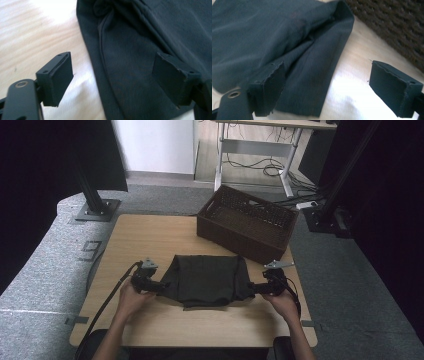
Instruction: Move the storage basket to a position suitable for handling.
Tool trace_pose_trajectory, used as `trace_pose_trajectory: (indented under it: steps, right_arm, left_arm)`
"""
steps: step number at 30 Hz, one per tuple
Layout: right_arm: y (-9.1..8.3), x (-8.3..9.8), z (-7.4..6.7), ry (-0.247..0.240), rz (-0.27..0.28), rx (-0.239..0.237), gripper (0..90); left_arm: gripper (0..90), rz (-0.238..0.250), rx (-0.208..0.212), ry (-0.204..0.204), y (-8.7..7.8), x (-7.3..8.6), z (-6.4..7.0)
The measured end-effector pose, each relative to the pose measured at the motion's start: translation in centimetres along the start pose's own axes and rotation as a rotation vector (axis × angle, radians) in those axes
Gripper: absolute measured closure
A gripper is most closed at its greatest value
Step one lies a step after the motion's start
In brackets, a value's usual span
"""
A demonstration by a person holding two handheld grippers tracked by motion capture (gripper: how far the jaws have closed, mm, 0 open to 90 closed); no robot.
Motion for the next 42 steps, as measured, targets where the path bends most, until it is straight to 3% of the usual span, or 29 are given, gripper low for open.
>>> trace_pose_trajectory:
  steps: [5, 9, 20, 22, 26, 29, 33, 42]
  right_arm:
    - [1.0, -1.3, 0.1, -0.010, -0.009, 0.008, 18.1]
    - [2.1, -2.0, 0.3, -0.013, -0.024, 0.013, 22.0]
    - [5.7, -1.8, 1.8, 0.002, -0.092, 0.043, 35.6]
    - [6.0, -1.7, 1.9, 0.001, -0.092, 0.039, 37.1]
    - [6.9, -1.3, 1.8, -0.006, -0.121, 0.032, 44.5]
    - [7.3, -1.0, 1.7, 0.007, -0.131, 0.016, 52.3]
    - [7.1, -1.0, 1.2, 0.019, -0.153, -0.020, 67.1]
    - [6.7, -0.2, 0.1, 0.010, -0.151, -0.035, 71.1]
  left_arm:
    - [22.9, -0.002, 0.001, 0.018, 1.5, -1.4, 0.1]
    - [23.5, -0.005, 0.005, -0.002, 2.6, -2.0, -0.2]
    - [39.2, -0.056, -0.029, -0.032, 5.0, -1.4, -1.2]
    - [40.7, -0.050, -0.025, -0.038, 5.1, -1.4, -1.1]
    - [53.3, -0.046, -0.016, -0.043, 5.5, -1.3, -0.9]
    - [57.1, -0.049, -0.019, -0.038, 5.4, -1.2, -0.8]
    - [69.8, -0.039, -0.005, -0.047, 5.2, -1.0, -0.5]
    - [72.9, -0.028, -0.007, -0.051, 4.6, -0.2, 0.1]
Point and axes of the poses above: each handheld gripper's, and its own axes: y roughly forward along the jaws, x roughly out of its underside, z roughly to its right, the point moved 3 cm from there along y, roughly forward along the jaws, and after that the axes turned 8 degrees about -x, right-handed, at the moved point
